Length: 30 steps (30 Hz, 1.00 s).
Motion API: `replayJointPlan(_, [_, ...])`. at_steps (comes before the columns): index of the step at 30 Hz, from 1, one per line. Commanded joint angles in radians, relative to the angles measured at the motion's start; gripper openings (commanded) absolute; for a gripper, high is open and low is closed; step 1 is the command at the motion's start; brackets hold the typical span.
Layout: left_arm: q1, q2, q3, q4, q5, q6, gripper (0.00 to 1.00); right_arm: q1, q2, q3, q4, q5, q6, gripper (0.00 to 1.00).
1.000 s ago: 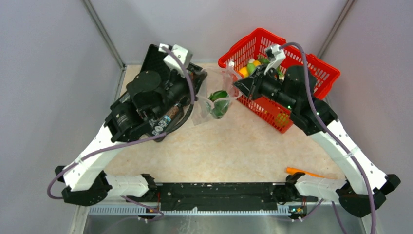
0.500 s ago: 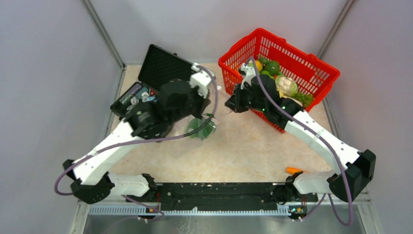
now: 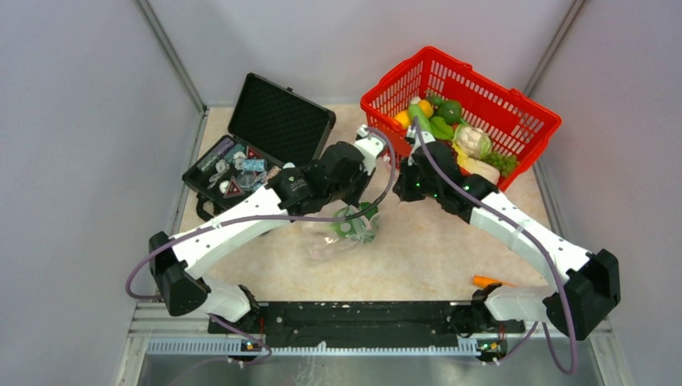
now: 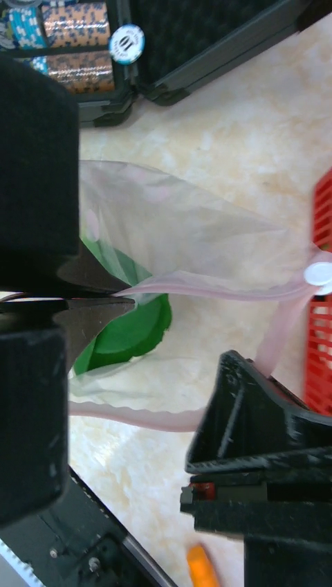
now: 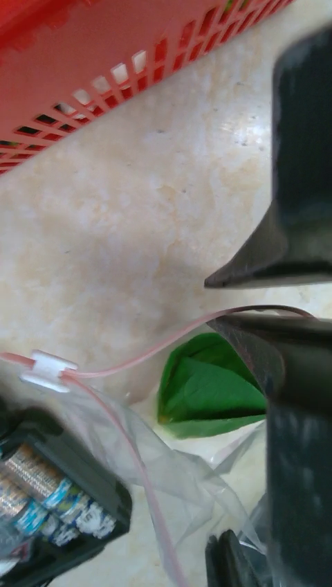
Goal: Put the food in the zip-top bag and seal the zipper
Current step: Adjust the zipper food storage bag at the center of the board.
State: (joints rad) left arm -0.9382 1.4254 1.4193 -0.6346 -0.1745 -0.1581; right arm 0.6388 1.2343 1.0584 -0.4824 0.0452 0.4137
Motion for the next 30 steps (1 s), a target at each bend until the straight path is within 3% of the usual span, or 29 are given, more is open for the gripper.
replayJointPlan(1, [0.01, -0.063, 0.07, 0.113, -0.025, 0.018, 0.0, -0.024, -0.044, -0.013, 0.084, -0.09, 0.017, 0.4])
replayJointPlan(3, [0.014, -0.033, 0.091, 0.078, -0.074, 0.01, 0.0, -0.023, -0.049, -0.032, 0.06, -0.071, 0.041, 0.6])
replayJointPlan(6, [0.02, -0.057, 0.045, 0.12, -0.111, -0.015, 0.0, -0.024, -0.151, -0.1, 0.077, -0.031, 0.078, 0.69])
replayJointPlan(9, [0.036, -0.083, 0.008, 0.162, -0.102, -0.024, 0.0, -0.024, -0.337, -0.209, 0.215, -0.087, 0.088, 0.78])
replayJointPlan(14, [0.047, -0.09, 0.0, 0.171, -0.108, -0.02, 0.0, -0.023, -0.446, -0.275, 0.325, -0.145, 0.173, 0.79])
replayJointPlan(17, [0.05, -0.081, 0.007, 0.172, -0.102, -0.015, 0.0, -0.024, -0.495, -0.346, 0.439, -0.268, 0.163, 0.79])
replayJointPlan(21, [0.053, -0.075, 0.03, 0.175, -0.12, -0.016, 0.0, -0.007, -0.466, -0.356, 0.356, -0.283, 0.13, 0.75])
replayJointPlan(24, [0.064, -0.058, 0.058, 0.181, -0.136, -0.026, 0.0, 0.104, -0.472, -0.423, 0.431, -0.175, 0.131, 0.75])
replayJointPlan(30, [0.072, 0.032, 0.189, 0.149, -0.148, -0.128, 0.0, 0.368, -0.393, -0.469, 0.561, 0.251, 0.15, 0.75])
